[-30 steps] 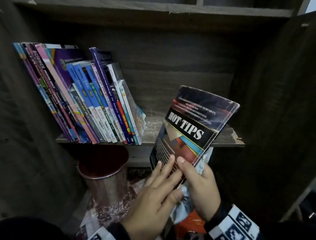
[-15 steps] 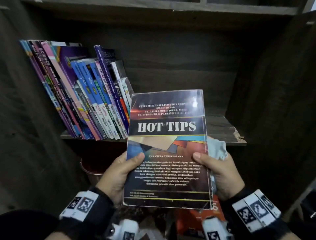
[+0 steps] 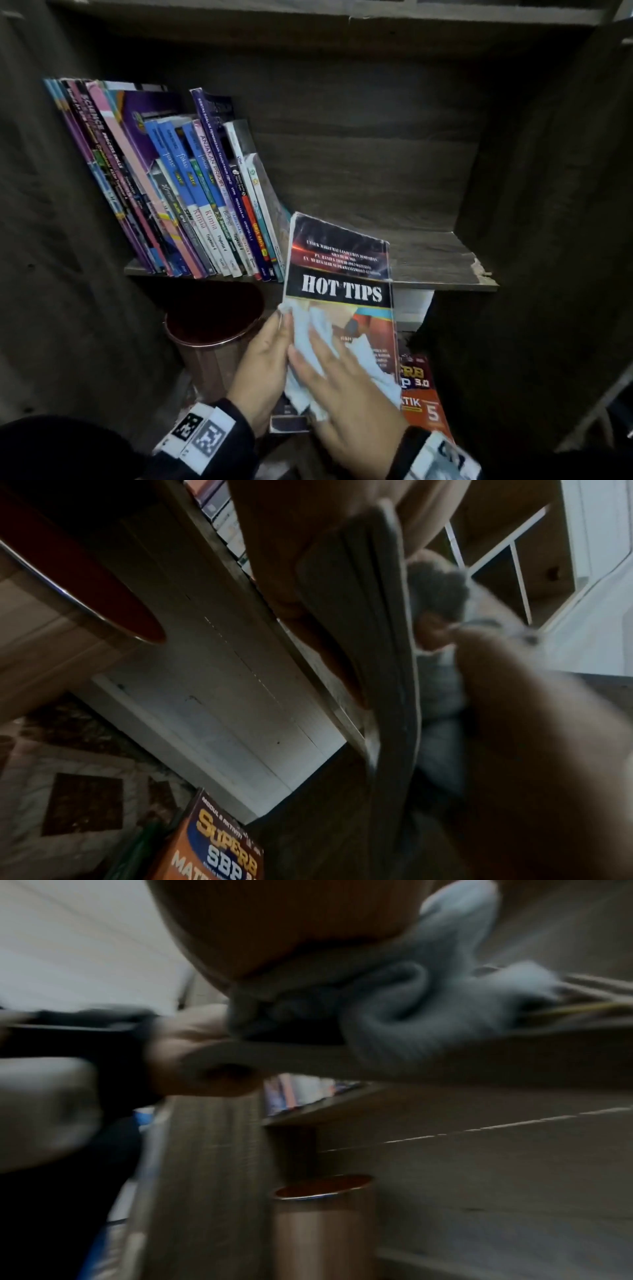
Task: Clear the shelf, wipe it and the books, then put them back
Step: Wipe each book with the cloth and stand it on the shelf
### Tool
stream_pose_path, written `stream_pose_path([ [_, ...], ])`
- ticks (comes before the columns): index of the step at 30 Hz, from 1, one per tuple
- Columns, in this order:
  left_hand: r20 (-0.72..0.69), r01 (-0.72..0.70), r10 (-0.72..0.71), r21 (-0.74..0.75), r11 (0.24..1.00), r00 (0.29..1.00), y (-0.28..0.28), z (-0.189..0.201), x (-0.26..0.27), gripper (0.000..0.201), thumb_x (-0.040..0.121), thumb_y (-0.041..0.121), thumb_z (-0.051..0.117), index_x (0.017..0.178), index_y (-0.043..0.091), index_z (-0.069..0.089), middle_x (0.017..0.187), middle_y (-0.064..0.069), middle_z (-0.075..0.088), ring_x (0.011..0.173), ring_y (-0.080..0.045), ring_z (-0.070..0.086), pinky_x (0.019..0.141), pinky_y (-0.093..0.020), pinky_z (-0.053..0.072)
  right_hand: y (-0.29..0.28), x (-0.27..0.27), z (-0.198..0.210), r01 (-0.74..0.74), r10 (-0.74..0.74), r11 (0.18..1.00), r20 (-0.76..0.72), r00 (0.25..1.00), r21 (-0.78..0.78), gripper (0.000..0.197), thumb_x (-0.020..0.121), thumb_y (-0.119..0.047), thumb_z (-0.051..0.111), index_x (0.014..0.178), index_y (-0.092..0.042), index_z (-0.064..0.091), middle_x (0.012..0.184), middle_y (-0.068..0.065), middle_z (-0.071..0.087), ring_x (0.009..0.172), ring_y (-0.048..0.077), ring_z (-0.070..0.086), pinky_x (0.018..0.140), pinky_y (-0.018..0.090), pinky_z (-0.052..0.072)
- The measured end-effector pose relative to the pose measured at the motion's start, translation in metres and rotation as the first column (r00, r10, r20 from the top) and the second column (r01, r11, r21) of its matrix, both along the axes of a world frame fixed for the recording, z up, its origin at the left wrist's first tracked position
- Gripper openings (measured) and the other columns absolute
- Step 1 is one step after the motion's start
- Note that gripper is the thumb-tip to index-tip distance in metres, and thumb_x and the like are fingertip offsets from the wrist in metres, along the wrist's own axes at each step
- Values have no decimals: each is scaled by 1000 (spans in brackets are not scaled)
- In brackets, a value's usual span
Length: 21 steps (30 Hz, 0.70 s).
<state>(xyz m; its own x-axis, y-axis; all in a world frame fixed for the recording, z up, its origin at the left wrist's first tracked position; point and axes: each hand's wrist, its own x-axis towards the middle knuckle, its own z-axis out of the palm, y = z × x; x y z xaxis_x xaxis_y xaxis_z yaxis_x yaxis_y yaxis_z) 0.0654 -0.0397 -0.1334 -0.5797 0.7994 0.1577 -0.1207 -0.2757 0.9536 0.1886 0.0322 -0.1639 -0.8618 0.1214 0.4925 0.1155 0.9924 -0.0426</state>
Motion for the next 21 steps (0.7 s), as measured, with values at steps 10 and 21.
stream_pose_path([
  [10, -260, 166, -172, -47, 985, 950, -6, -16, 17, 33, 97, 33, 45, 127, 23, 56, 122, 9, 67, 118, -12, 60, 98, -24, 45, 31, 5, 17, 318, -409, 861, -168, 897, -397, 61, 95, -57, 11, 151, -35, 1, 162, 1, 0, 148, 11, -5, 121, 33, 6],
  [21, -321, 66, -54, 29, 997, 946, -6, -1, 12, 37, 94, 38, 47, 125, 22, 58, 115, 9, 70, 110, -9, 64, 92, -24, 50, 65, 9, 15, 450, -641, 646, -118, 759, -617, 47, 100, -43, 27, 144, -46, 12, 160, -8, 4, 148, 17, 5, 115, 34, 10],
])
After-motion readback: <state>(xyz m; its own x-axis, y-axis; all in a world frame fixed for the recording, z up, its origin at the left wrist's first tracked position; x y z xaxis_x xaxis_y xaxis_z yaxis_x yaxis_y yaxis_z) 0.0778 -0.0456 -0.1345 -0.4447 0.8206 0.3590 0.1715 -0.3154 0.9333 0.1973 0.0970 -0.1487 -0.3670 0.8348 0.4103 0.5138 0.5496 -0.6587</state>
